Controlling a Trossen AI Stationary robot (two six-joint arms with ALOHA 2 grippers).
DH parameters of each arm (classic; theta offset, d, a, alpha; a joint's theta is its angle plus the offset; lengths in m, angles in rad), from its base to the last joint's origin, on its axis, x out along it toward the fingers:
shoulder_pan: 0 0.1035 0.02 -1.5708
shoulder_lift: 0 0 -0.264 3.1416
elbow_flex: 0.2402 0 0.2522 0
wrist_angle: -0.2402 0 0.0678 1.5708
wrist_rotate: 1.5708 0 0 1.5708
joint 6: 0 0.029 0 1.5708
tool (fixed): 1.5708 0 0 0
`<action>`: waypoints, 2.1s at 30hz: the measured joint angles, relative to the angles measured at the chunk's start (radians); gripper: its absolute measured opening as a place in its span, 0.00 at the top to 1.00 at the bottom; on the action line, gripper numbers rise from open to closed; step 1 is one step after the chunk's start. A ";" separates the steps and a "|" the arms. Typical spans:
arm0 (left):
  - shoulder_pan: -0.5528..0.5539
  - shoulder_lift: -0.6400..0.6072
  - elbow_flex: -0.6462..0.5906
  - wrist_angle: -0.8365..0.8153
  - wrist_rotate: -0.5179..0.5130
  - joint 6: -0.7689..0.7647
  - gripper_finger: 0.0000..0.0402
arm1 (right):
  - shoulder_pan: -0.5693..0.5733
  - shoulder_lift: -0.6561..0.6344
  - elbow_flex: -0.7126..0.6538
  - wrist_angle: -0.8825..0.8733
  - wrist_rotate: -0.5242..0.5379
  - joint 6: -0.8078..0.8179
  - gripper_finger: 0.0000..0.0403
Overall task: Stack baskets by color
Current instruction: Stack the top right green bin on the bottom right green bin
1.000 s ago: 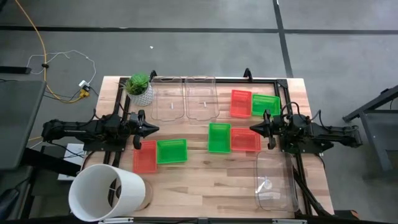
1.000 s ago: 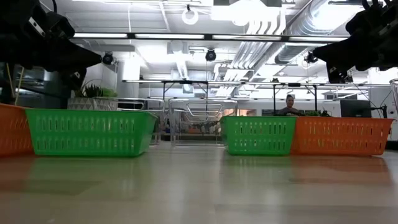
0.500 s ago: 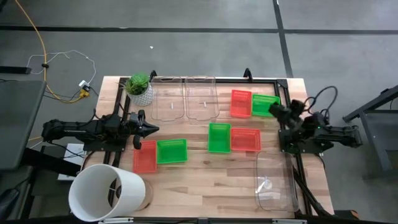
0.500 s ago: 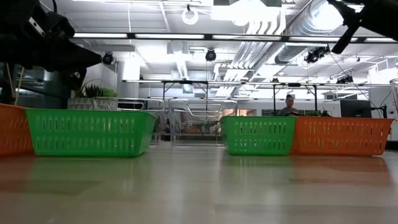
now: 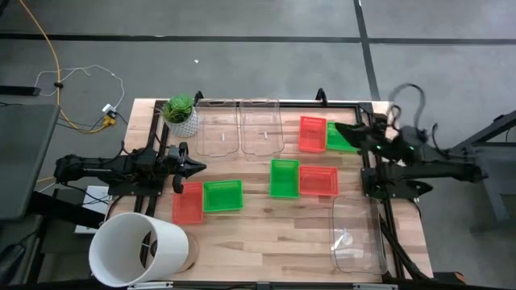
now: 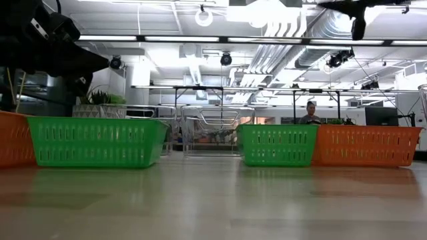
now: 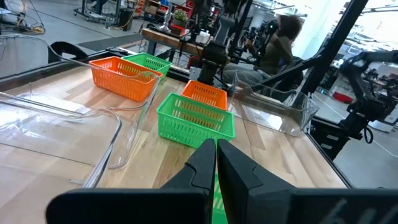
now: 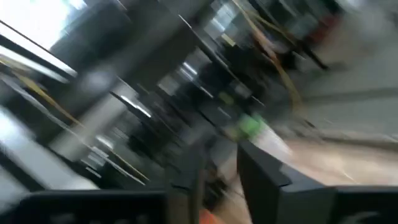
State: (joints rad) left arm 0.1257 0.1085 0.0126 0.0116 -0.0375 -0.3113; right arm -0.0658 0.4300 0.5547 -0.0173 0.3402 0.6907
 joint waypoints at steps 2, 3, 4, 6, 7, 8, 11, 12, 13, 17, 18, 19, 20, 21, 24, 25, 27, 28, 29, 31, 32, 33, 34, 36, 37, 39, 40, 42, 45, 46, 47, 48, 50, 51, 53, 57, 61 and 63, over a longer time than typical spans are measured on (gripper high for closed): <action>0.000 0.000 0.000 0.000 0.000 0.000 0.99 | 0.000 0.096 0.113 -0.167 0.036 0.002 0.67; 0.000 0.000 0.000 0.000 0.000 0.000 0.99 | -0.001 0.144 0.169 -0.259 0.065 0.012 0.63; 0.000 0.000 0.000 0.000 0.000 0.000 0.99 | -0.007 0.189 0.226 -0.358 0.081 0.024 0.59; 0.000 0.000 0.000 0.000 0.000 0.000 0.99 | -0.039 0.279 0.337 -0.574 0.081 0.043 0.52; 0.000 0.000 0.000 0.000 0.000 0.000 0.99 | -0.064 0.323 0.391 -0.692 0.056 0.056 0.49; 0.000 0.000 0.000 0.000 0.000 0.000 0.99 | -0.096 0.368 0.443 -0.807 0.013 0.062 0.46; 0.000 0.000 0.000 0.000 0.000 0.000 0.99 | -0.208 0.505 0.561 -1.080 -0.136 0.036 0.42; 0.000 0.000 0.000 0.000 0.000 0.000 0.99 | -0.242 0.551 0.585 -1.147 -0.180 0.013 0.42; 0.000 0.000 0.000 0.000 0.000 0.000 0.99 | -0.273 0.593 0.602 -1.210 -0.219 -0.016 0.42; 0.000 0.000 0.000 0.000 0.000 0.000 0.99 | -0.370 0.742 0.611 -1.377 -0.279 -0.165 0.41; 0.000 0.000 0.000 0.000 0.000 0.000 0.99 | -0.388 0.774 0.604 -1.397 -0.285 -0.197 0.41; 0.000 0.000 0.000 0.000 0.000 0.000 0.99 | -0.404 0.805 0.595 -1.413 -0.288 -0.229 0.41; 0.000 0.000 0.000 0.000 0.000 0.000 0.99 | -0.416 0.835 0.587 -1.420 -0.288 -0.260 0.41; 0.000 0.000 0.000 0.000 0.000 0.000 0.99 | -0.427 0.862 0.580 -1.419 -0.288 -0.289 0.41; 0.000 0.000 0.000 0.000 0.000 0.000 0.99 | -0.452 0.940 0.563 -1.408 -0.282 -0.366 0.41; 0.000 0.000 0.000 0.000 0.000 0.000 0.99 | -0.456 0.965 0.560 -1.400 -0.272 -0.394 0.41; 0.000 0.000 0.000 0.000 0.000 0.000 0.99 | -0.461 1.011 0.558 -1.390 -0.226 -0.448 0.41; 0.000 0.000 0.000 0.000 0.000 0.000 0.99 | -0.463 1.034 0.558 -1.387 -0.196 -0.469 0.41; 0.000 0.000 0.000 0.000 0.000 0.000 0.99 | -0.465 1.056 0.558 -1.380 -0.173 -0.485 0.41; 0.000 0.000 0.000 0.000 0.000 0.000 0.99 | -0.465 1.094 0.558 -1.354 -0.143 -0.519 0.41; 0.000 0.000 0.000 0.000 0.000 0.000 0.99 | -0.465 1.110 0.558 -1.336 -0.132 -0.544 0.41; 0.000 0.000 0.000 0.000 0.000 0.000 0.99 | -0.465 1.125 0.557 -1.313 -0.125 -0.574 0.41; 0.000 0.000 0.000 0.000 0.000 0.000 0.99 | -0.465 1.137 0.551 -1.285 -0.117 -0.606 0.41; 0.000 0.000 0.000 0.000 0.000 0.000 0.99 | -0.465 1.145 0.525 -1.228 -0.101 -0.672 0.41; 0.000 0.000 0.000 0.000 0.000 0.000 0.99 | -0.465 1.143 0.507 -1.205 -0.098 -0.701 0.41; 0.000 0.000 0.000 0.000 0.000 0.000 0.99 | -0.466 1.126 0.466 -1.159 -0.097 -0.737 0.41; 0.000 0.000 0.000 0.000 0.000 0.000 0.99 | -0.467 1.111 0.445 -1.140 -0.099 -0.746 0.41; 0.000 0.000 0.000 0.000 0.000 0.000 0.99 | -0.467 1.083 0.405 -1.093 -0.106 -0.760 0.41; 0.000 0.000 0.000 0.000 0.000 0.000 0.99 | -0.467 1.044 0.353 -1.024 -0.105 -0.771 0.41; 0.000 0.000 0.000 0.000 0.000 0.000 0.99 | -0.467 1.035 0.336 -1.005 -0.105 -0.771 0.41; 0.000 0.000 0.000 0.000 0.000 0.000 0.99 | -0.467 1.031 0.319 -0.989 -0.105 -0.771 0.41; 0.000 0.000 0.000 0.000 0.000 0.000 0.99 | -0.467 1.029 0.303 -0.977 -0.105 -0.771 0.41; 0.000 0.000 0.000 0.000 0.000 0.000 0.99 | -0.467 1.029 0.275 -0.949 -0.105 -0.771 0.41; 0.000 0.000 0.000 0.000 0.000 0.000 0.99 | -0.467 1.030 0.267 -0.937 -0.105 -0.771 0.41; 0.000 0.000 0.000 0.000 0.000 0.000 0.99 | -0.467 1.038 0.264 -0.925 -0.099 -0.774 0.41; 0.000 0.000 0.000 0.000 0.000 0.000 0.99 | -0.470 1.042 0.267 -0.918 -0.071 -0.783 0.46; 0.000 0.000 0.000 0.000 0.000 0.000 0.99 | -0.480 1.042 0.267 -0.923 -0.070 -0.781 0.66; 0.000 0.000 0.000 0.000 0.000 0.000 0.99 | -0.480 1.040 0.267 -0.926 -0.071 -0.779 0.81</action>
State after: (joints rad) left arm 0.1257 0.1085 0.0124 0.0116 -0.0376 -0.3111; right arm -0.5457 1.4698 0.8219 -0.9431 0.2695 -0.0878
